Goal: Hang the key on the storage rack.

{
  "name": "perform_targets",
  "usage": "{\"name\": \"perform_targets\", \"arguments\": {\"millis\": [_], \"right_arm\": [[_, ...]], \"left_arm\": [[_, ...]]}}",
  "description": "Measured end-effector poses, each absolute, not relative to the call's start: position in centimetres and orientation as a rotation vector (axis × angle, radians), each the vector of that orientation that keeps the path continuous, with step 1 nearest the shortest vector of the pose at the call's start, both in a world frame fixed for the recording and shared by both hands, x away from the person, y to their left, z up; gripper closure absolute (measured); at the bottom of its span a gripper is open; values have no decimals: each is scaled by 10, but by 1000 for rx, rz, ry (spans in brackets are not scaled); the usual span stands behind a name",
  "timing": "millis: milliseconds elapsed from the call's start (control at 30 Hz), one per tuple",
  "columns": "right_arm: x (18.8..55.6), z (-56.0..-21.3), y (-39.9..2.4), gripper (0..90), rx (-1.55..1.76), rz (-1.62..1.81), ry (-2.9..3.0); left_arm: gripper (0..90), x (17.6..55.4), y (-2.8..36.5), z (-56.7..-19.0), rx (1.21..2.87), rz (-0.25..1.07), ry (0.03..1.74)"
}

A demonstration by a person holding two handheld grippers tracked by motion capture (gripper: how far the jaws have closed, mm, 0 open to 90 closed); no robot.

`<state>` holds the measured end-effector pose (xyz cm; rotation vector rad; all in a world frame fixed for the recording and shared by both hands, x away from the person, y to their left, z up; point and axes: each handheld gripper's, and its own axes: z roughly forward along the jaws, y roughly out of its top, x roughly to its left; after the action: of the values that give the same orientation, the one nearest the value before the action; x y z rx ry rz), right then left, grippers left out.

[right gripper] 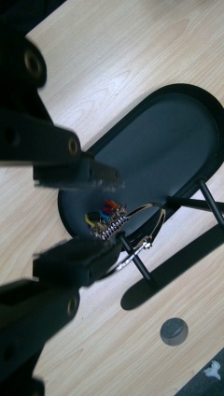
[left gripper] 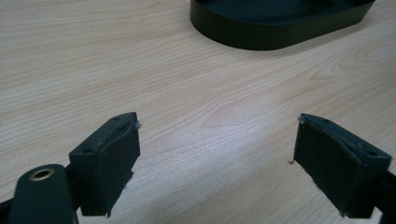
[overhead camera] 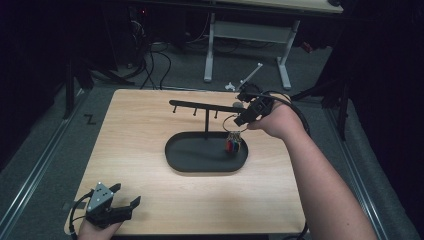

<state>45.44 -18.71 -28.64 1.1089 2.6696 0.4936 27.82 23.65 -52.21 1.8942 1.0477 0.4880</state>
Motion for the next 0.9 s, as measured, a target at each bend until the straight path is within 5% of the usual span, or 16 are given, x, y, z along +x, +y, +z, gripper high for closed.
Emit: {"name": "perform_targets", "arguments": {"millis": [267, 467, 900], "right_arm": [[433, -303, -185, 507, 1056, 529, 2646], [420, -317, -187, 600, 1070, 547, 2607], [394, -354, -195, 514, 1088, 602, 2585]], "left_arm": [[150, 279, 235, -523, 1891, 491, 1047], [151, 279, 234, -523, 1897, 490, 1044], [150, 278, 234, -523, 1895, 492, 1045]]}}
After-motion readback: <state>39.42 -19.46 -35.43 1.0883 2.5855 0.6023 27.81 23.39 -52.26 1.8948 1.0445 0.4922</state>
